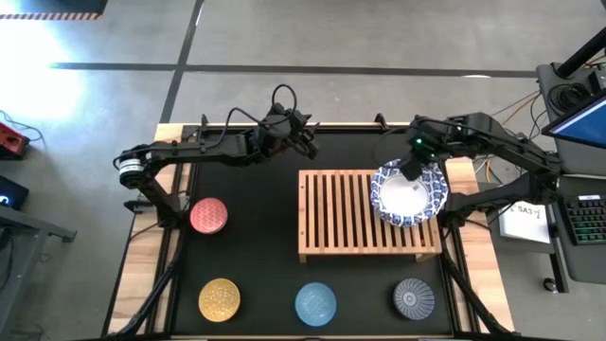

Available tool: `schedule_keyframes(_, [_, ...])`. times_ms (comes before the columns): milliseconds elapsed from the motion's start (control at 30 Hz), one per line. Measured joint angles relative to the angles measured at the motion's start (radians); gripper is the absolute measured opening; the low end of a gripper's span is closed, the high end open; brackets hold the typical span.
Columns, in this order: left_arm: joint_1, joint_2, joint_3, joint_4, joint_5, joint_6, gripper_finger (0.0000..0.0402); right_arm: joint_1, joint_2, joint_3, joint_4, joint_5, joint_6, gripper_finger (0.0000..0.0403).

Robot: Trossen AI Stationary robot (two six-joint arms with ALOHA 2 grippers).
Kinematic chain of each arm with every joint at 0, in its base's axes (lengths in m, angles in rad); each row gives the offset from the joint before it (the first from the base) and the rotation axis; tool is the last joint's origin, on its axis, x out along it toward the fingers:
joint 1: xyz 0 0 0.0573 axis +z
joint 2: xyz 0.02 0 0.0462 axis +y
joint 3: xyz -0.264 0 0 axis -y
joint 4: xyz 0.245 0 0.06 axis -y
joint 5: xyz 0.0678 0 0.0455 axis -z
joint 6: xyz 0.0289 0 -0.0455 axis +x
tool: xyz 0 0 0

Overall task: Place and stack bowls onto a shelf
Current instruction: Stack the big white and blue bowl on top of the big white and blue bowl

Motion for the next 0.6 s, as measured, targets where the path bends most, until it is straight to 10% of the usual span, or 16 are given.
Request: schedule_keyframes(600, [0.0, 0.0, 0.0, 0.0, 0.0, 0.0, 0.0144, 0.0, 0.005, -0.05, 0.006, -0.016, -0.014, 0.0034])
